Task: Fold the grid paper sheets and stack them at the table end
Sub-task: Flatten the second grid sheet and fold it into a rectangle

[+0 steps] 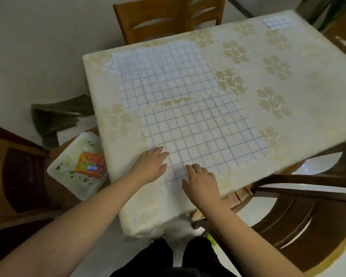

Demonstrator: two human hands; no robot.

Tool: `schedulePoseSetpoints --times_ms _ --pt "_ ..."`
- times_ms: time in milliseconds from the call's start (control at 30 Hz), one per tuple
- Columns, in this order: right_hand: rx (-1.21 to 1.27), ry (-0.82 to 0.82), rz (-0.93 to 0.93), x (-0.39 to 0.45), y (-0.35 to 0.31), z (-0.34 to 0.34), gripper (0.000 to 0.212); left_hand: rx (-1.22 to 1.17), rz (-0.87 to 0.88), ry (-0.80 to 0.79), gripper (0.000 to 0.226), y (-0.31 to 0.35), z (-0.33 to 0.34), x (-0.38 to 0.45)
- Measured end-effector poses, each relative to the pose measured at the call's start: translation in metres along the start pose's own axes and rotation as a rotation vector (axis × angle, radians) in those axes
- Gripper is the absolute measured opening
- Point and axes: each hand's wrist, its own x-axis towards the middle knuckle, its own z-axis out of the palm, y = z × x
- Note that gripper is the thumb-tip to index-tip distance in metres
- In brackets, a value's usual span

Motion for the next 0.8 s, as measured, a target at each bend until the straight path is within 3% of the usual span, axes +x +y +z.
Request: schedulePoseSetpoints --times_ms 133,300,433,533,667,800 --pt "0.022 0.019 -0.006 0.014 -0.028 0.031 0.049 0.137 -0.009 -0.028 0.064 -0.026 0.006 0.016" --pt "-0.003 -0.071 0.055 0.016 -0.05 0.074 0.077 0.149 -0.042 -0.052 0.079 -0.048 0.018 0.019" --pt "0.025 -0.028 0.08 0.006 -0.058 0.081 0.058 0.14 -0.013 -0.014 0.07 -0.057 0.028 0.009" --pt "-0.014 0.059 -0.005 -0.001 -0.056 0.088 0.043 0.185 0.026 0.052 0.059 -0.065 0.033 -0.003" --pt "-0.064 0.133 -0.081 -0.005 -0.052 0.08 0.022 0.297 0.05 -0.024 0.069 -0.072 0.03 -0.013" --pt "0.181 0.063 0.013 -0.009 -0.059 0.061 0.007 0.326 -0.034 0.052 0.074 -0.081 0.029 -0.033"
